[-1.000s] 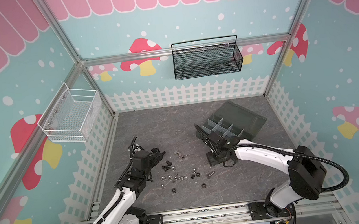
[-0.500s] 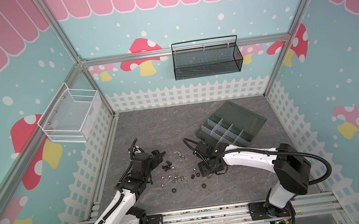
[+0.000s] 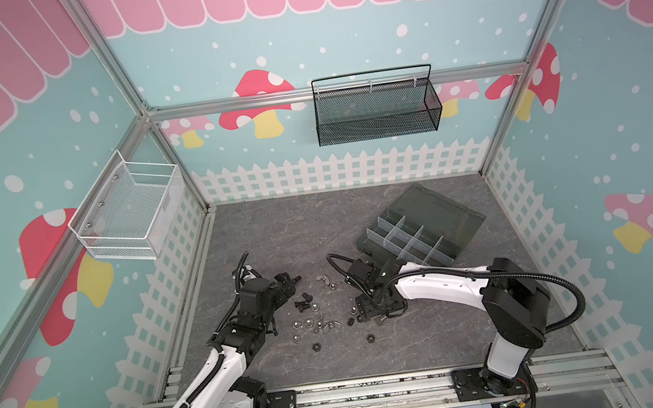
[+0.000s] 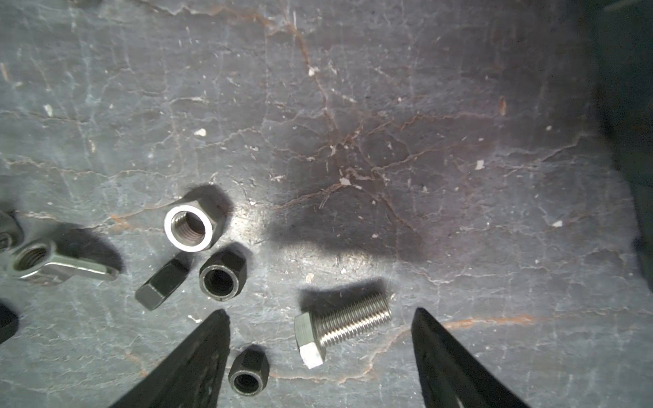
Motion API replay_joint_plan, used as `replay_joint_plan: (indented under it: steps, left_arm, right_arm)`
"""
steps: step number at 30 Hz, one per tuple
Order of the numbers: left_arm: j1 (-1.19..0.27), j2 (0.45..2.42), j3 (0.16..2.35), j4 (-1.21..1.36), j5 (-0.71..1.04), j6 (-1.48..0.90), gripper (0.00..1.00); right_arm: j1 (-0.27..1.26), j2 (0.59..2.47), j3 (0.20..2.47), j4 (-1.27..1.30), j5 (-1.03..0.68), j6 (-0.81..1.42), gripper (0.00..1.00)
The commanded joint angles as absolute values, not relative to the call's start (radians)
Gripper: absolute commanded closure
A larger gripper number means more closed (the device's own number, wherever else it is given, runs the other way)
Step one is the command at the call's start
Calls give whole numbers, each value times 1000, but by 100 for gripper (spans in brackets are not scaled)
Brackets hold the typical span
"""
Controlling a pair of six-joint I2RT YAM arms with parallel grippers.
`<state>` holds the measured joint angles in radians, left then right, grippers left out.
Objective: Sort the screws and nuts into containers
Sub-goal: 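Move the right gripper back to the pile and grasp a fourth silver bolt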
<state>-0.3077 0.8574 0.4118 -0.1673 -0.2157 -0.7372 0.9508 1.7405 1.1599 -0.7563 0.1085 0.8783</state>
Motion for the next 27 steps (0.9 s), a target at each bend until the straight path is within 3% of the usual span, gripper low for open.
replay_joint_plan:
  steps: [1, 11, 27]
  left_arm:
    - [-300, 853, 403, -176, -212, -747, 0]
    - [-298, 859, 389, -166, -206, -748, 0]
    - [-296, 839, 359, -153, -199, -764, 0]
  right_arm:
    - [958, 1762, 1179, -789, 140, 917, 17]
    - [959, 1780, 1160, -819, 234, 1009, 12]
    - [966, 1726, 1008, -816, 141, 1016, 17]
